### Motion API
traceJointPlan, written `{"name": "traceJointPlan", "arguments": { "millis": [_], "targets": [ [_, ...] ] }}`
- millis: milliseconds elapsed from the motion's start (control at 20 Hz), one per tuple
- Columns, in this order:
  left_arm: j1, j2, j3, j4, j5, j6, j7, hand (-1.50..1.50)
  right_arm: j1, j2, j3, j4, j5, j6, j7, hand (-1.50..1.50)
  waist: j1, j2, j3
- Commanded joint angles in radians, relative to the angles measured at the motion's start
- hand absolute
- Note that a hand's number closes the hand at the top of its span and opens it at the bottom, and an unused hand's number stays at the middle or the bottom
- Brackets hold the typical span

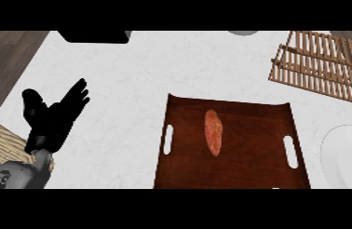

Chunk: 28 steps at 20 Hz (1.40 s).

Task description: Pick the bell pepper from the tray and place it in the tiered shelf

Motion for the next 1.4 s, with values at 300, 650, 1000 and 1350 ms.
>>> {"name": "traceJointPlan", "arguments": {
  "millis": [300,650,1000,1350],
  "targets": [
    [0.081,-0.074,-0.002,0.098,0.030,0.014,-0.035,0.00,-0.110,0.017,-0.182,0.150,-0.138,-0.081,0.019,-1.50,-0.014,0.019,-0.036],
    [0.094,-0.060,0.012,0.113,0.035,0.002,-0.053,0.00,-0.183,0.008,-0.302,0.219,-0.246,-0.107,0.055,-1.50,-0.017,0.018,-0.037],
    [0.098,-0.052,0.009,0.112,0.035,-0.004,-0.059,0.00,-0.159,-0.110,-0.345,0.234,-0.226,-0.238,0.036,-1.50,-0.034,0.018,-0.037],
    [0.112,-0.056,0.020,0.085,0.044,0.009,-0.059,0.00,-0.115,-0.242,-0.458,0.314,-0.281,-0.296,0.057,-1.50,-0.041,0.015,-0.035]
  ]
}}
